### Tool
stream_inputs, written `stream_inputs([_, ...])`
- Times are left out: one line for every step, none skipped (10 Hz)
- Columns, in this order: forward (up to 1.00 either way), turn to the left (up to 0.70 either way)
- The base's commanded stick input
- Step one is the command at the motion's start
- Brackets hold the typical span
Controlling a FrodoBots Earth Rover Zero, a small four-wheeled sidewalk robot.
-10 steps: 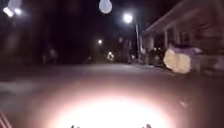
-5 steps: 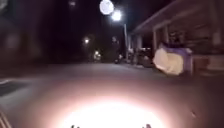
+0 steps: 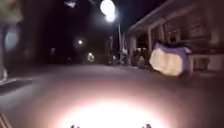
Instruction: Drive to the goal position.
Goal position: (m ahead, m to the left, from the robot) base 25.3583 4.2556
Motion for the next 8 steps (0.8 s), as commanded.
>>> stream_inputs([1.0, 0.0])
stream_inputs([1.0, 0.0])
stream_inputs([1.0, 0.0])
stream_inputs([1.0, 0.0])
stream_inputs([1.0, 0.0])
stream_inputs([1.0, 0.0])
stream_inputs([1.0, 0.0])
stream_inputs([1.0, 0.0])
